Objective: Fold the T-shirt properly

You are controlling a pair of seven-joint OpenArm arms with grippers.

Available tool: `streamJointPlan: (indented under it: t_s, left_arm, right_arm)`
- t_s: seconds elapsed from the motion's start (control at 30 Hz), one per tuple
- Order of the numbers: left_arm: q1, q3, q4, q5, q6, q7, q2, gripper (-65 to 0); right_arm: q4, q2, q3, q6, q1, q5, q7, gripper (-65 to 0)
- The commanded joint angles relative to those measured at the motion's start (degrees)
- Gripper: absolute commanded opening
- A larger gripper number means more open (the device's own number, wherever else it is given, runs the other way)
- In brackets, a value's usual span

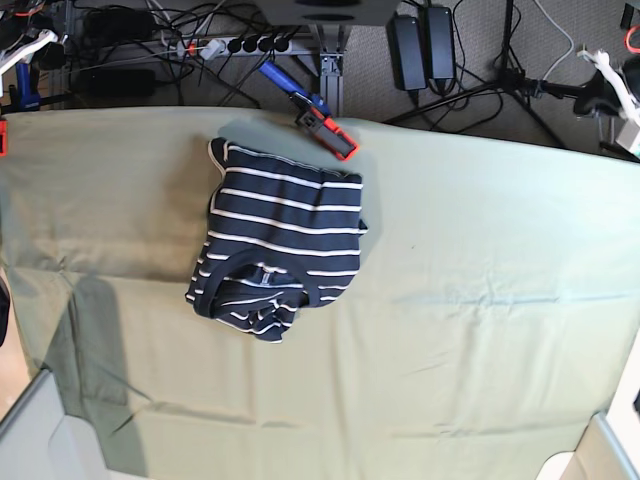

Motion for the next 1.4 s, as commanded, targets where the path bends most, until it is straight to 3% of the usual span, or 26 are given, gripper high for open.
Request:
streamJointPlan:
  t_s: [0.0, 0.2, 0.37, 0.5, 0.8, 0.93, 1.03, 1.13, 1.2, 1.27, 1.37]
  left_arm:
    - [2.1, -0.5, 0.6, -0.3, -0.3, -0.7, -0.2, -65.0]
    - [8.3, -0.2, -3.7, 1.0, -0.3, -1.3, 1.0, -65.0]
    - [8.2, 5.5, -12.3, 9.8, 1.2, -4.4, 0.1, -65.0]
    - [4.9, 15.9, -22.6, 20.6, 5.1, -6.4, -0.8, -65.0]
    - [-18.2, 44.2, -52.2, 33.5, 14.3, -6.6, 0.4, -65.0]
    - [-30.6, 53.8, -64.7, 34.8, 14.9, -7.3, 3.8, -65.0]
    - [-38.6, 59.6, -73.2, 34.8, 14.9, -7.4, 7.8, -65.0]
    - [-44.0, 64.3, -80.3, 34.8, 15.1, -7.5, 12.3, -65.0]
    - [-46.6, 66.3, -84.1, 34.8, 15.6, -7.7, 15.6, -65.0]
    - [-48.5, 66.8, -87.4, 34.8, 18.2, -7.6, 18.6, -65.0]
    - [-49.2, 66.8, -90.7, 34.8, 18.5, -7.4, 22.5, -65.0]
  right_arm:
    - [0.7, 0.1, 0.6, 3.9, -2.0, 0.5, -0.2, -65.0]
    - [-1.5, -2.0, 0.4, 3.7, -5.9, 0.5, -5.2, -65.0]
    - [-10.0, -1.6, -0.4, 3.6, -7.0, 0.5, -5.2, -65.0]
    - [-18.7, -1.6, -3.5, 3.4, -6.8, -0.9, -5.2, -65.0]
    - [-41.6, 1.2, -24.0, -1.4, -1.1, -19.2, -3.4, -65.0]
    - [-55.4, 2.5, -32.7, -2.8, 7.6, -23.2, -3.4, -65.0]
    - [-65.6, 2.4, -38.0, -2.9, 14.8, -24.1, -3.1, -65.0]
    - [-74.1, 2.4, -42.1, -5.1, 21.4, -24.0, -2.1, -65.0]
    - [-78.1, 2.4, -43.9, -5.4, 25.1, -24.5, -0.7, -65.0]
    - [-80.7, 2.4, -45.0, -5.4, 28.4, -25.6, -0.5, -65.0]
    - [-82.4, 2.5, -45.4, -5.5, 32.1, -26.5, -0.6, -65.0]
